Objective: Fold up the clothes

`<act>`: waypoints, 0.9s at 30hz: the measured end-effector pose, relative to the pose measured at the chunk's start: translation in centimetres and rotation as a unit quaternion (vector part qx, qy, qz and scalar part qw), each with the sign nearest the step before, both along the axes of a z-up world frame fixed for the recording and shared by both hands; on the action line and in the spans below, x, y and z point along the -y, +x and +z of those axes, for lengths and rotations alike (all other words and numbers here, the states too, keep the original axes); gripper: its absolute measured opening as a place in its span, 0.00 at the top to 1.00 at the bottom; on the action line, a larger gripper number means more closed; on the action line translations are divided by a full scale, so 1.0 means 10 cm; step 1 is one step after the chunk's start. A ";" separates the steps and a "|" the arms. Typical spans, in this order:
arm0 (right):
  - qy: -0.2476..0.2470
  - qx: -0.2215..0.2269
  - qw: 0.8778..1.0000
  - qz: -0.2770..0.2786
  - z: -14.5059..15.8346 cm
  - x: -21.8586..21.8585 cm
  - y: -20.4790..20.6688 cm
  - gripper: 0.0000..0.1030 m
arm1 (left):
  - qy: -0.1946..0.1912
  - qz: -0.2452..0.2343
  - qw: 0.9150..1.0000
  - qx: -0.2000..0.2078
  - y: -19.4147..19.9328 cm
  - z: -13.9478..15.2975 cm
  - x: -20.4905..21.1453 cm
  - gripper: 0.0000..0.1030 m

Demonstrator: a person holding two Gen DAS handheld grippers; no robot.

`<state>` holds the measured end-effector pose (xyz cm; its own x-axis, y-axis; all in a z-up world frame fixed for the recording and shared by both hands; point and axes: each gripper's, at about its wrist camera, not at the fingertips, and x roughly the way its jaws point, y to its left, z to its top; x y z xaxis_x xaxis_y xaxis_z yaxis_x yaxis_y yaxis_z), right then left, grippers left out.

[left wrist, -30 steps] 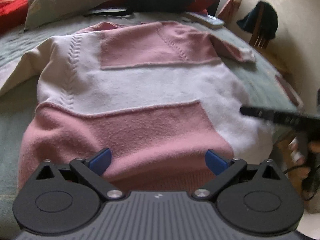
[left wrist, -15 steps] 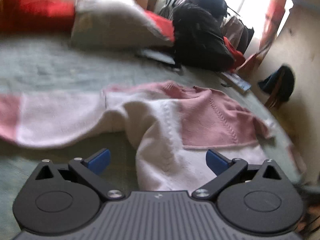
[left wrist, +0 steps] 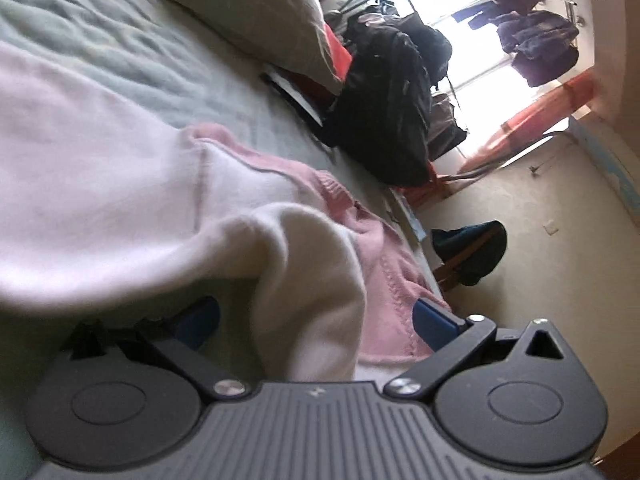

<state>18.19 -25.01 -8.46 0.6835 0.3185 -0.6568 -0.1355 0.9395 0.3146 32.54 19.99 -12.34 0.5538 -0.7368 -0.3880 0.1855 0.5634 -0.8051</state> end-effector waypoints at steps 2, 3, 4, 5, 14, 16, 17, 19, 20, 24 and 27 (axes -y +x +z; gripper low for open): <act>-0.003 -0.001 1.000 0.001 0.00 -0.01 0.01 0.18 | -0.010 0.004 1.000 -0.007 0.11 0.01 0.00 0.04; -0.003 -0.001 1.000 0.002 0.00 -0.01 0.01 0.18 | -0.019 0.004 1.000 -0.011 0.16 0.03 -0.01 0.07; -0.002 -0.001 1.000 0.002 0.00 -0.01 0.01 0.18 | -0.027 0.002 1.000 -0.011 0.20 0.07 -0.03 0.10; -0.001 -0.002 1.000 0.002 0.01 -0.01 0.02 0.18 | -0.028 0.006 1.000 -0.002 0.21 0.15 -0.06 0.11; -0.007 0.002 1.000 0.003 0.00 -0.02 0.00 0.18 | 0.012 0.054 0.998 0.017 0.67 0.63 -0.24 0.21; -0.006 0.002 1.000 0.003 0.00 -0.01 -0.02 0.18 | 0.036 0.053 0.998 0.008 0.71 0.60 -0.18 0.21; -0.005 0.002 1.000 0.003 0.00 -0.01 -0.03 0.18 | 0.053 0.050 0.997 0.003 0.72 0.58 -0.12 0.21; -0.005 0.002 1.000 0.004 0.00 0.00 -0.04 0.18 | 0.078 0.046 0.996 -0.001 0.66 0.54 -0.06 0.21; -0.005 0.002 1.000 0.005 0.00 0.00 -0.05 0.18 | 0.085 0.042 0.996 -0.003 0.60 0.52 -0.04 0.21; 0.003 0.006 1.000 0.006 0.02 0.03 -0.08 0.18 | 0.111 0.020 0.994 0.006 0.24 0.55 -0.06 0.19; 0.011 0.007 1.000 0.005 0.03 0.04 -0.10 0.18 | 0.134 0.015 0.991 0.009 -0.10 0.59 -0.14 0.19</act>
